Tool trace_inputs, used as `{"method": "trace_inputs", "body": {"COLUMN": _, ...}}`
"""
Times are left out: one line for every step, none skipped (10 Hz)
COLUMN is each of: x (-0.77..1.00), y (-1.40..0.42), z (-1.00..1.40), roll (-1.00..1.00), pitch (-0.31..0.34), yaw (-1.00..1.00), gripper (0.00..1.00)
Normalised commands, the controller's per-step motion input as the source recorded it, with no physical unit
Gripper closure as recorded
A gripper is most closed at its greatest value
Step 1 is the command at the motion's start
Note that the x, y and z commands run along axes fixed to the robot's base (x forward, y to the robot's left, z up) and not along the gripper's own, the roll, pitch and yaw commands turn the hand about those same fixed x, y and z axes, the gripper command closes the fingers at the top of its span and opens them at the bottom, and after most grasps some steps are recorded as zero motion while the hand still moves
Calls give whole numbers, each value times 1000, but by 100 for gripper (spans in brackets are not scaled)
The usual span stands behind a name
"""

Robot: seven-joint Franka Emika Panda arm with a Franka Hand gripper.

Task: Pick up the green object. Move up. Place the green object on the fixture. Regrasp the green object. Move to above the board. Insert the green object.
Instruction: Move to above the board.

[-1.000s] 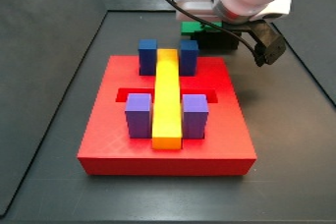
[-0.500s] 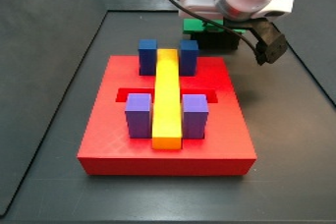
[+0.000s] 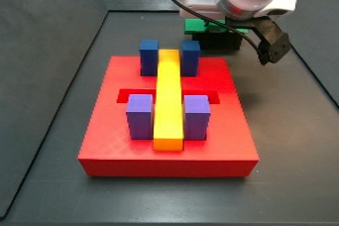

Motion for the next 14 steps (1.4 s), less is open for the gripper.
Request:
{"method": "trace_inputs", "body": {"x": 0, "y": 0, "z": 1400, "roll": 0, "pitch": 0, "yaw": 0, "gripper": 100}}
{"method": "trace_inputs", "body": {"x": -5, "y": -10, "z": 1400, "roll": 2, "pitch": -2, "yaw": -25, "gripper": 100}}
{"method": "trace_inputs", "body": {"x": -30, "y": -3, "z": 1400, "roll": -47, "pitch": -7, "yaw": -35, "gripper": 100}}
{"method": "trace_inputs", "body": {"x": -20, "y": 4, "z": 1400, "roll": -16, "pitch": 14, "yaw": -29, "gripper": 100}}
{"method": "trace_inputs", "body": {"x": -10, "y": -11, "z": 1400, "roll": -6, "pitch": 51, "yaw": -28, "gripper": 100}}
{"method": "trace_inputs", "body": {"x": -14, "y": -18, "z": 1400, "roll": -5, "pitch": 55, "yaw": -19, "gripper": 100}}
{"method": "trace_inputs", "body": {"x": -3, "y": -9, "z": 1400, "roll": -5, "pitch": 65, "yaw": -3, "gripper": 100}}
{"method": "trace_inputs", "body": {"x": 16, "y": -23, "z": 654, "roll": -5, "pitch": 88, "yaw": 5, "gripper": 100}}
{"method": "trace_inputs", "body": {"x": 32, "y": -12, "z": 324, "roll": 8, "pitch": 98, "yaw": 14, "gripper": 100}}
{"method": "trace_inputs", "body": {"x": 48, "y": -21, "z": 167, "roll": 9, "pitch": 101, "yaw": 30, "gripper": 100}}
{"method": "trace_inputs", "body": {"x": -946, "y": -1400, "z": 289, "roll": -1000, "pitch": 107, "yaw": -5, "gripper": 100}}
{"method": "trace_inputs", "body": {"x": -966, "y": -1400, "z": 282, "roll": -1000, "pitch": 99, "yaw": -2, "gripper": 100}}
{"method": "trace_inputs", "body": {"x": -1053, "y": -1400, "z": 289, "roll": -1000, "pitch": 72, "yaw": 13, "gripper": 100}}
{"method": "trace_inputs", "body": {"x": -1064, "y": -1400, "z": 270, "roll": -1000, "pitch": 73, "yaw": 18, "gripper": 100}}
